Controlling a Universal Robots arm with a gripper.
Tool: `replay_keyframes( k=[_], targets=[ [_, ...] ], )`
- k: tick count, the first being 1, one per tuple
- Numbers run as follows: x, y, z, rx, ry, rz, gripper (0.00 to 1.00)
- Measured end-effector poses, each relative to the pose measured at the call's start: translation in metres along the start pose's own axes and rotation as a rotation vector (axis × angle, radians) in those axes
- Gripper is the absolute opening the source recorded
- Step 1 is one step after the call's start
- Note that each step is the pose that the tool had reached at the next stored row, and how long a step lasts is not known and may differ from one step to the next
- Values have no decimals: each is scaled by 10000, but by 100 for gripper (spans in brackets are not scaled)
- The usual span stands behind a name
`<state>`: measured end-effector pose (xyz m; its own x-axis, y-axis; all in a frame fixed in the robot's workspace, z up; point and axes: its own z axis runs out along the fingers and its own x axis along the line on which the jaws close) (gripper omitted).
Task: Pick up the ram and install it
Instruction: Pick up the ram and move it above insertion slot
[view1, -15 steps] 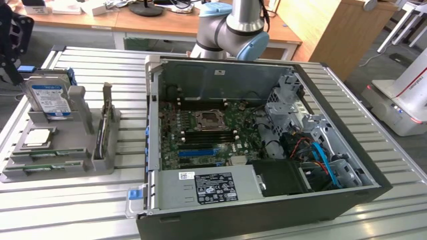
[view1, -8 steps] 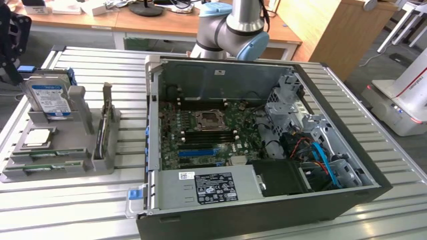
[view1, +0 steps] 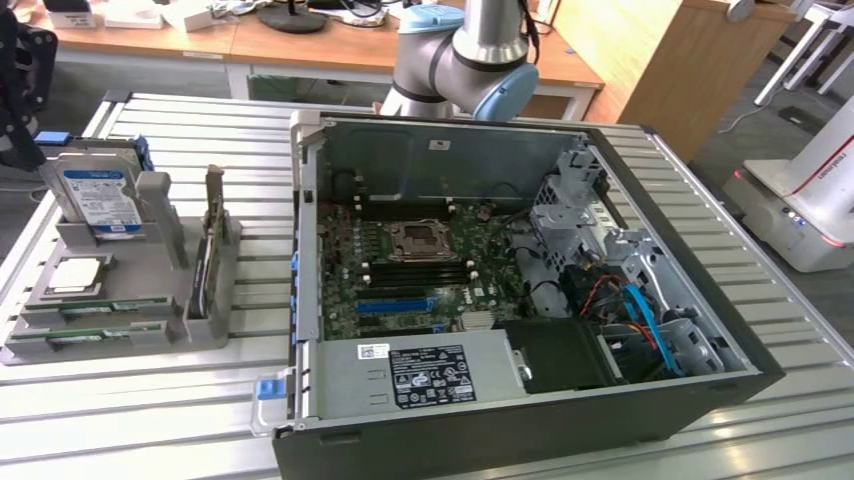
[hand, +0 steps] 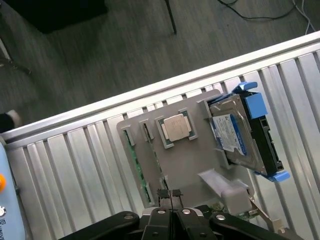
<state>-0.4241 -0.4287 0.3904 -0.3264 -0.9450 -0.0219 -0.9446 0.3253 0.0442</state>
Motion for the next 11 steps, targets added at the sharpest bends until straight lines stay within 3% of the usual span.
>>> replay_keyframes(
  k=[3,11],
  targets=[
    [0,0,0,-5,13,-264,11],
    [0,0,0,-7,18,-366,11]
  ],
)
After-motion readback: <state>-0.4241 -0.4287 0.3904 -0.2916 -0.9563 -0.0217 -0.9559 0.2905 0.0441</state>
